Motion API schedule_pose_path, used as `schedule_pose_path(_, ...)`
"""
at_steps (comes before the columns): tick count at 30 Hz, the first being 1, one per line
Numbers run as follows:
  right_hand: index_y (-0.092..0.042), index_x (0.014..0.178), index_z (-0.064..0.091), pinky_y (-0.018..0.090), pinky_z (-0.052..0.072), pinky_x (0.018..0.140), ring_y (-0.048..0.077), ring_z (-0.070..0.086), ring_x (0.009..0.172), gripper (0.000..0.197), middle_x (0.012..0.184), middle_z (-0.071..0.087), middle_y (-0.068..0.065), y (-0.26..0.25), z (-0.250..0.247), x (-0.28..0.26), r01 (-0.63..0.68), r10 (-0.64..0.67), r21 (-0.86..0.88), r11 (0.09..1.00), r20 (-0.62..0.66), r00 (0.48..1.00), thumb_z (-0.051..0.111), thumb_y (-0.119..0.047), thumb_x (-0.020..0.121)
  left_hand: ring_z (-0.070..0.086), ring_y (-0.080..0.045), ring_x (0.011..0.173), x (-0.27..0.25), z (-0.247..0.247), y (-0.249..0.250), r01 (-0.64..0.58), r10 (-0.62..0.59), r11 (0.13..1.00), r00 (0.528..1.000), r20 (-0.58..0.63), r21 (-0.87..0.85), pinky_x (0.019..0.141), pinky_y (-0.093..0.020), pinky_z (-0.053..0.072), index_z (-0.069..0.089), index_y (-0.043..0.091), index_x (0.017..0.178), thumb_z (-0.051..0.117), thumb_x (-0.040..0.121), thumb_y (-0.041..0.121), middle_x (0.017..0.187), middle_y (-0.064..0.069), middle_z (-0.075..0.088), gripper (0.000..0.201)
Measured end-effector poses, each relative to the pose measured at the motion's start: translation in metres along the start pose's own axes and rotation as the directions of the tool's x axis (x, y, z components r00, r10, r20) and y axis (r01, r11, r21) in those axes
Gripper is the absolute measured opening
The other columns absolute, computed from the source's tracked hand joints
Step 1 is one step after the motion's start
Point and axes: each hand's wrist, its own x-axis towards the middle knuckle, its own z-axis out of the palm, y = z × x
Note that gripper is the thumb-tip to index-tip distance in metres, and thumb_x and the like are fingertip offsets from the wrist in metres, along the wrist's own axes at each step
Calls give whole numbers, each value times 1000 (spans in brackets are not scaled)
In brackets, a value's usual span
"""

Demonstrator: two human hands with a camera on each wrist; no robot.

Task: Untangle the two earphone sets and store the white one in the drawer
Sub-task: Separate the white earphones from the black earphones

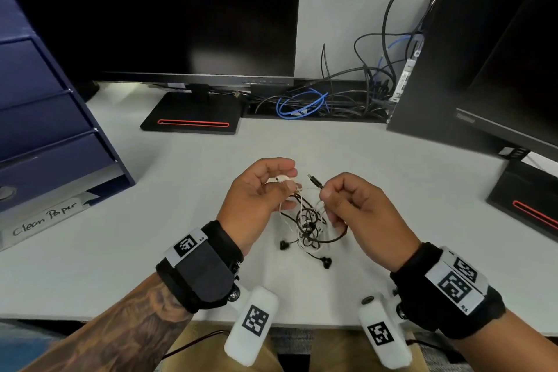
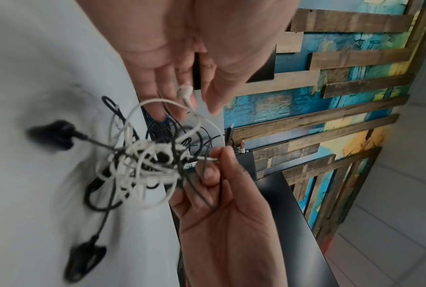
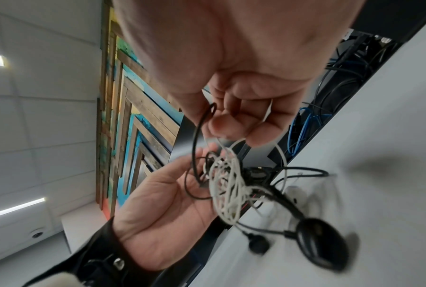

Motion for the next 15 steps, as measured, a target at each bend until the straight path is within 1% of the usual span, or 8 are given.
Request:
schedule_pose_path(1,-7,91,61,25,47,60,16,53,62,13,65,59,-2,-1,1,0,5,-5,30,1000,9,1000,57,-12,102,66,-28,100,0,1,-2,-4,5,1000,1000,-20,24,83,-34,56,65,14,115,66,91,2,119,-6,66,27)
schedule_pose_path(3,-5,92,59,25,49,62,16,56,63,13,68,61,-1,-2,2,0,18,-20,58,998,26,999,55,-13,102,61,-26,114,0,2,-5,-13,17,997,999,-50,74,89,-28,53,65,21,117,76,85,16,124,1,64,34)
schedule_pose_path(5,-5,92,58,25,49,65,16,58,65,13,70,63,0,-3,4,0,31,-33,71,997,36,999,56,-13,102,59,-19,118,-1,3,-7,-20,28,993,997,-68,116,96,-31,51,65,26,114,77,79,30,123,9,65,38)
schedule_pose_path(6,-4,92,58,26,49,66,16,58,66,13,71,63,1,-2,4,0,35,-38,75,997,38,999,56,-13,102,58,-16,119,-1,4,-8,-22,32,991,997,-73,132,97,-33,50,65,27,112,76,78,31,121,11,65,36)
schedule_pose_path(8,-4,92,59,25,49,68,16,58,68,13,72,62,2,-1,4,1,37,-40,83,996,34,999,56,-13,102,59,-14,116,-2,5,-9,-34,43,989,997,-60,143,95,-32,51,67,25,110,76,85,23,116,9,67,27)
schedule_pose_path(11,-8,91,61,24,49,70,14,59,71,13,74,61,1,-1,4,1,46,-48,75,996,32,998,57,-15,102,62,-13,111,-5,8,-8,-52,51,987,999,6,150,88,-22,51,67,20,113,71,89,10,116,1,69,25)
schedule_pose_path(13,-12,90,63,26,49,71,14,59,73,13,74,61,-1,-2,3,2,54,-56,62,997,25,998,60,-20,100,62,-10,113,-6,9,-6,-71,65,983,997,44,168,90,-21,51,67,17,115,67,91,5,119,-2,69,28)
schedule_pose_path(15,-13,90,64,29,48,72,14,59,73,14,74,62,-2,-8,2,5,69,-70,59,996,18,997,61,-25,96,62,-10,116,-4,10,0,-100,89,979,994,65,180,96,-25,51,68,17,115,65,92,3,119,-2,69,27)
